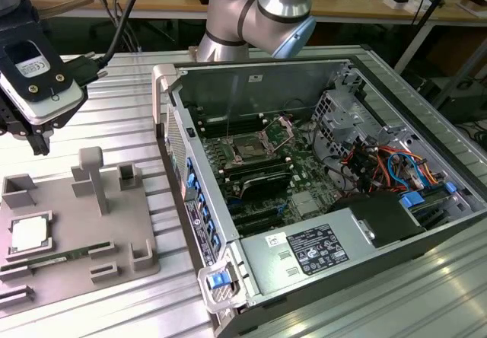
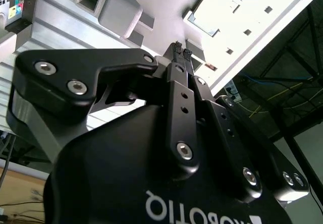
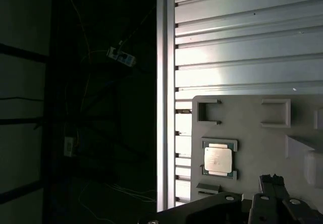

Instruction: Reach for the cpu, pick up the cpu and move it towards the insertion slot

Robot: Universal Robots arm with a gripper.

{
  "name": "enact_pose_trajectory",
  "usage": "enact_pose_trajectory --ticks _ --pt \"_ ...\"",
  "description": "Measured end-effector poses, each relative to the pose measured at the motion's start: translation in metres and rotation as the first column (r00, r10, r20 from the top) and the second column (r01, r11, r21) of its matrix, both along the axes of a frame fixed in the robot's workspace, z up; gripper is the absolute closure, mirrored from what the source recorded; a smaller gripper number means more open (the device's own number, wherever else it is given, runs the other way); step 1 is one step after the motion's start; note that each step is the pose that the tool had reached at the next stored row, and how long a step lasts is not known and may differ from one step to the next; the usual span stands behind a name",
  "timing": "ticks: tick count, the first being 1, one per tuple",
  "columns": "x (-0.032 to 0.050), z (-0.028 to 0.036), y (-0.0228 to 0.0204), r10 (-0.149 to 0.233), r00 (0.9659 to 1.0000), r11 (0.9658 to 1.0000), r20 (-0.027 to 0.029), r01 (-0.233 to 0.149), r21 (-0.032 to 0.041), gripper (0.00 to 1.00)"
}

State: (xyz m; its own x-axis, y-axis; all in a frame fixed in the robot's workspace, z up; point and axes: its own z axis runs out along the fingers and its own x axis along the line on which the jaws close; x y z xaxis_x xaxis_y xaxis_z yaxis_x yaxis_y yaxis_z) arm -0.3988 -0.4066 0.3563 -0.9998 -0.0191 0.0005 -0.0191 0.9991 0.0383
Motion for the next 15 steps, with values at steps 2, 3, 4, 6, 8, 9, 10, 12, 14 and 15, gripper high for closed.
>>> enact_pose_trajectory --ticks 2,3,4,6,8,9,10,12,14,15 --pt "-0.0001 0.0000 0.0000 0.000 1.0000 1.0000 0.0000 0.000 0.0000 0.89" --pt "-0.0001 0.0000 0.0000 0.000 1.0000 1.0000 0.0000 0.000 0.0000 0.89" --pt "-0.0001 0.0000 0.0000 0.000 1.0000 1.0000 -0.0001 0.000 0.0000 0.89" --pt "-0.0001 0.0000 0.0000 0.000 1.0000 1.0000 -0.0001 0.000 -0.0001 0.89" --pt "-0.0002 0.0000 0.0000 0.000 1.0000 1.0000 0.0000 0.000 -0.0001 0.89" --pt "-0.0003 -0.0001 0.0000 0.000 1.0000 1.0000 0.0000 0.000 0.0000 0.89" --pt "-0.0004 -0.0001 0.0000 0.000 1.0000 1.0000 0.0000 0.000 0.0000 0.89" --pt "-0.0010 -0.0001 0.0000 0.000 1.0000 1.0000 -0.0001 0.000 -0.0001 0.89" --pt "-0.0016 0.0000 0.0000 0.000 1.0000 1.0000 -0.0001 0.000 -0.0001 0.89" --pt "-0.0019 0.0000 0.0000 0.000 1.0000 1.0000 0.0000 0.000 -0.0001 0.89"
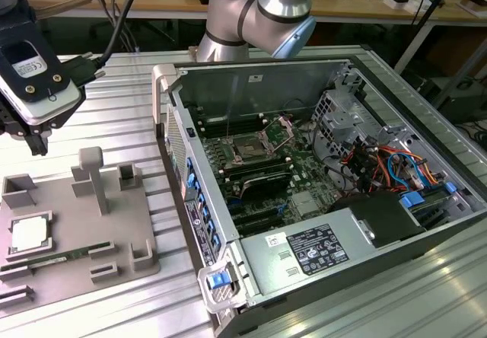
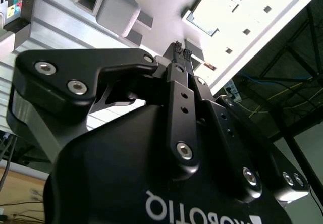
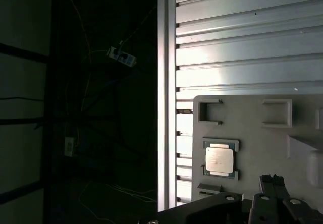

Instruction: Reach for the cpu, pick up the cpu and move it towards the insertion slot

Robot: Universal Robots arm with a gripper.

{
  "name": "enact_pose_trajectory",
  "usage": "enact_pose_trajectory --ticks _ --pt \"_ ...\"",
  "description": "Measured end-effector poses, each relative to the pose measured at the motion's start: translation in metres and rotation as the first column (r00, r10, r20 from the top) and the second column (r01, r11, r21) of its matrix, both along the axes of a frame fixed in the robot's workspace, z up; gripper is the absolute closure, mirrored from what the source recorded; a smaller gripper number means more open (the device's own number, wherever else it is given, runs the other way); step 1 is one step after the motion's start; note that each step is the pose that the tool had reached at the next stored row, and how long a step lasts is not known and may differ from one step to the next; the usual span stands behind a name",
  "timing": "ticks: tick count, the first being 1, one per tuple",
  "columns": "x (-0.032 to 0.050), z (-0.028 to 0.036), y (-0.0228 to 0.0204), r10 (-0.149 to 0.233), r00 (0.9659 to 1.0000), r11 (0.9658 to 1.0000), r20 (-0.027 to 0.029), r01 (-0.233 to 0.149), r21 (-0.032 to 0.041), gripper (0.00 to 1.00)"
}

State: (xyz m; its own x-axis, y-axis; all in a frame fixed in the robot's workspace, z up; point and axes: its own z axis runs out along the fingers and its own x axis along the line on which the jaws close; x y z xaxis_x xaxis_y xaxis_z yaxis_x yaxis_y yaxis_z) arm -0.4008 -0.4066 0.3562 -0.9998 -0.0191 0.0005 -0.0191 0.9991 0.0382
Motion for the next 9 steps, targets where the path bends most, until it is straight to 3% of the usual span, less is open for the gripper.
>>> enact_pose_trajectory --ticks 9 --pt "-0.0028 0.0000 0.0000 0.000 1.0000 1.0000 0.0000 0.000 0.0001 0.89"
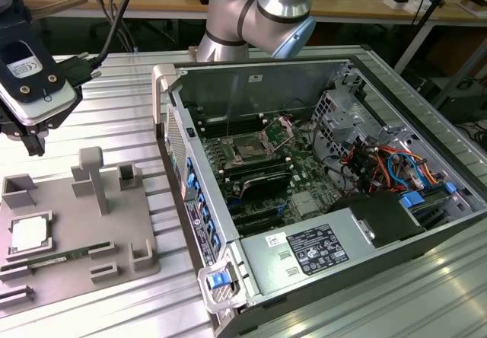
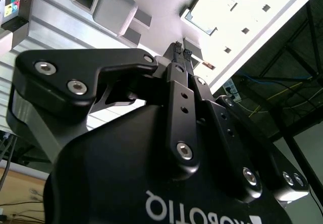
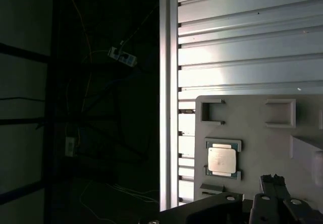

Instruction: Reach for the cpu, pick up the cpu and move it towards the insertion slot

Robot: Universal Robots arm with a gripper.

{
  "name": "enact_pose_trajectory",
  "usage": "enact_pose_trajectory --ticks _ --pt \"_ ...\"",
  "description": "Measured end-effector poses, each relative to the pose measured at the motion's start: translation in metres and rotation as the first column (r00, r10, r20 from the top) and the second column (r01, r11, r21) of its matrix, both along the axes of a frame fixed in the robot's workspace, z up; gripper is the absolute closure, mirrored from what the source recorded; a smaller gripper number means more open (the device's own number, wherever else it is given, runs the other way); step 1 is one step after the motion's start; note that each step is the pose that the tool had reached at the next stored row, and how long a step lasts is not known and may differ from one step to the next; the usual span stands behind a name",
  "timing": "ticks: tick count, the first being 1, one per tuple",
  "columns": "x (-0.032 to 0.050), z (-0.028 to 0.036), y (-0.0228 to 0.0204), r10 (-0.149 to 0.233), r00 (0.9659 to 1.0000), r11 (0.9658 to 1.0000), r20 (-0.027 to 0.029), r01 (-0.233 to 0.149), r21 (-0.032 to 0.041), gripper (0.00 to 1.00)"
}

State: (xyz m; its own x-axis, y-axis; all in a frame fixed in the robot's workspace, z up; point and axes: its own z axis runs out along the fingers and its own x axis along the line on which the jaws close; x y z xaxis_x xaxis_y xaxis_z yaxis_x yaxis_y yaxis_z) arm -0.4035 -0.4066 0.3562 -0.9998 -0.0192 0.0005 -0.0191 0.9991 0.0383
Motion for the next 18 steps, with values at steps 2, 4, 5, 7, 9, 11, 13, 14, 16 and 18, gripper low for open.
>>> enact_pose_trajectory --ticks 2,4,5,7,9,11,13,14,16,18 --pt "0.0000 0.0000 0.0000 0.000 1.0000 1.0000 0.0000 0.000 0.0000 0.89" --pt "0.0000 0.0000 0.0000 0.000 1.0000 1.0000 0.0000 0.000 0.0000 0.89" --pt "0.0000 0.0000 0.0000 0.000 1.0000 1.0000 0.0000 0.000 -0.0001 0.89" --pt "-0.0001 0.0000 0.0000 0.000 1.0000 1.0000 0.0000 0.000 -0.0001 0.89" --pt "-0.0002 0.0000 0.0000 0.000 1.0000 1.0000 0.0000 0.000 -0.0001 0.89" --pt "-0.0019 0.0000 0.0001 0.000 1.0000 1.0000 0.0000 0.000 -0.0001 0.89" --pt "-0.0058 0.0000 0.0000 0.000 1.0000 1.0000 0.0000 0.000 0.0000 0.89" --pt "-0.0078 0.0000 -0.0003 0.000 1.0000 1.0000 -0.0001 0.000 -0.0001 0.89" --pt "-0.0111 0.0000 -0.0007 0.000 1.0000 1.0000 0.0000 0.000 -0.0001 0.89" --pt "-0.0148 -0.0001 -0.0015 0.000 1.0000 1.0000 0.0000 0.000 -0.0001 0.89"
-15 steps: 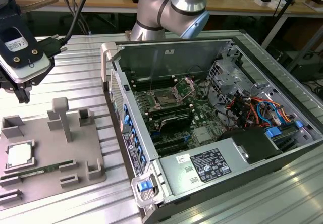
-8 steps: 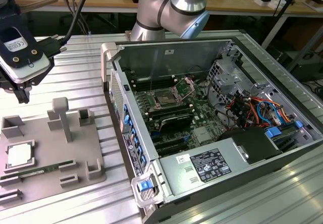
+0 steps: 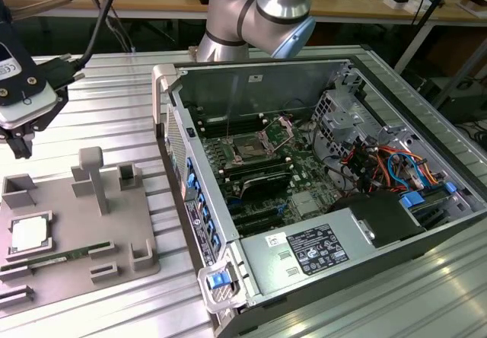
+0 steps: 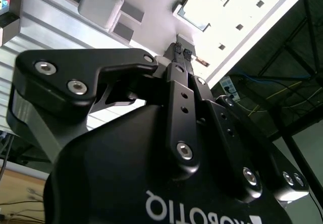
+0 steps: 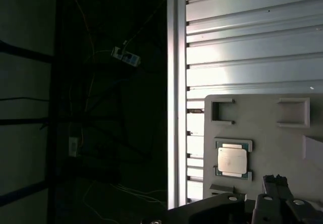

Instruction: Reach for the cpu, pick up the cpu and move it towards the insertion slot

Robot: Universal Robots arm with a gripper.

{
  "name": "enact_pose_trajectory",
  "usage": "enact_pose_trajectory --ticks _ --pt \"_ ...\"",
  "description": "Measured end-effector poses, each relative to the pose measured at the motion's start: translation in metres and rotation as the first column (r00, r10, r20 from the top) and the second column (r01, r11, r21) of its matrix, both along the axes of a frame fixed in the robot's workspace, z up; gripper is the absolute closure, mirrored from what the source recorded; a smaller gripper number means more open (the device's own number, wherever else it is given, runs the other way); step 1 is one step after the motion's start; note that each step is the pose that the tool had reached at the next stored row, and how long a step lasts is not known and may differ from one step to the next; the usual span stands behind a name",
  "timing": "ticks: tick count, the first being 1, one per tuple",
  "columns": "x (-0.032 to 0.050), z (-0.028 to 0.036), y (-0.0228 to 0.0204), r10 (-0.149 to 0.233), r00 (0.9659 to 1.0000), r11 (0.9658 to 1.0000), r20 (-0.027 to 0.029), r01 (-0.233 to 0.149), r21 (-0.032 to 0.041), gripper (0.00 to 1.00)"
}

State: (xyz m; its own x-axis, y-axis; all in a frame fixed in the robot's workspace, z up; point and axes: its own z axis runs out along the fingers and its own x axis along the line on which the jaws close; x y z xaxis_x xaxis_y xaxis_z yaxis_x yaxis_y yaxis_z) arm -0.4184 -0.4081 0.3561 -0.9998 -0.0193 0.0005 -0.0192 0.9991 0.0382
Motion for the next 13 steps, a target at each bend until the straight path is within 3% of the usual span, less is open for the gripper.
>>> enact_pose_trajectory --ticks 13 --pt "-0.0228 -0.0003 -0.0072 0.001 1.0000 1.0000 0.0000 -0.001 0.0002 0.89"
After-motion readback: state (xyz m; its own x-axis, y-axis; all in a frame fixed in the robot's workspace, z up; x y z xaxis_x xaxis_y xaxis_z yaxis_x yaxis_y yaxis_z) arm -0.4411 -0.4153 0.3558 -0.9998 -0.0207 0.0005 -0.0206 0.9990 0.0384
